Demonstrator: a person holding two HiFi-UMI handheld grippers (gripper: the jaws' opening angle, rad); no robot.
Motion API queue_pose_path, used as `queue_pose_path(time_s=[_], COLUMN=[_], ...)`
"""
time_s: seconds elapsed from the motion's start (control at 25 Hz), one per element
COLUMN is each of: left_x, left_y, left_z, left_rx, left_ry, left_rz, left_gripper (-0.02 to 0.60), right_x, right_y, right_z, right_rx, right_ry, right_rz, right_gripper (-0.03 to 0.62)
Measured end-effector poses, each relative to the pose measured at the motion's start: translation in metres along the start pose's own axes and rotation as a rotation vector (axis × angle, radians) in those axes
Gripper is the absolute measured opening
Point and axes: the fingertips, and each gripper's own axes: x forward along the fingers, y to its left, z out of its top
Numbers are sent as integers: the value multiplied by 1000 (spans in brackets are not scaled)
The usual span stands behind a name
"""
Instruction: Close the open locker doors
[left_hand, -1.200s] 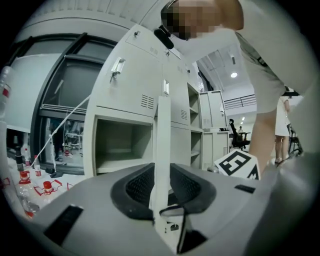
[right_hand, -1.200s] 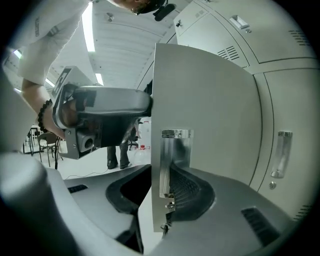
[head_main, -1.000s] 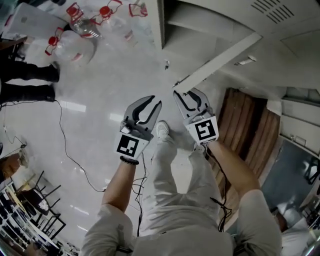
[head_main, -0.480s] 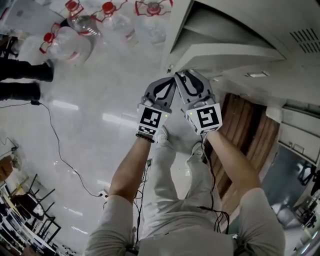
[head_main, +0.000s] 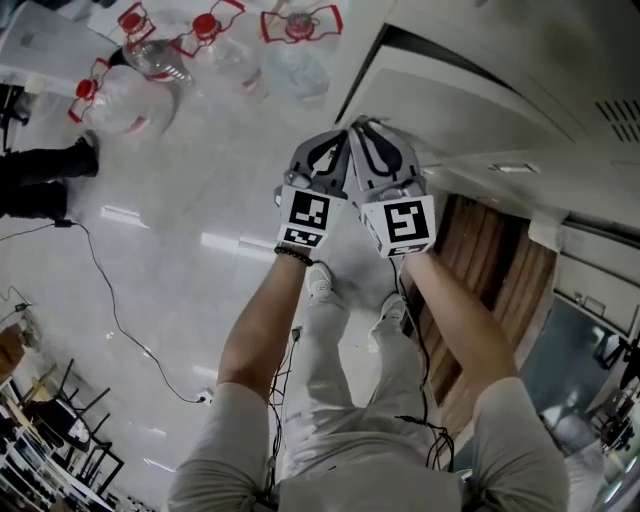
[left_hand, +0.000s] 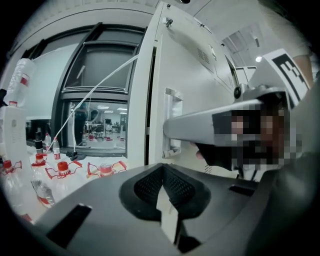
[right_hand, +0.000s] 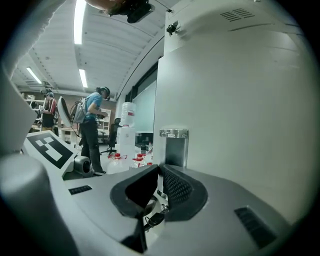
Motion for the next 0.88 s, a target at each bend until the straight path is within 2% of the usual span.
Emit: queue_pose_path(time_s=[0.36, 0.48, 0.64, 0.88], left_x=[28, 36, 37, 28], left_y=[13, 16, 16, 21], left_z=[7, 9, 10, 12], left_rx=[25, 55, 60, 115], left_ry=[-23, -17, -20, 5], left_rz=[-22, -37, -53, -32], left_gripper=[3, 3, 3, 5], right_x=[21, 21, 8, -41], right_y=[-20, -29, -32, -27], right_z=[2, -3, -14, 2], right_rx=[-46, -18, 5, 73], right_ry=[31, 48, 76, 6], right_rz=[-118, -150, -164, -196], right_gripper=[44, 33, 11, 10])
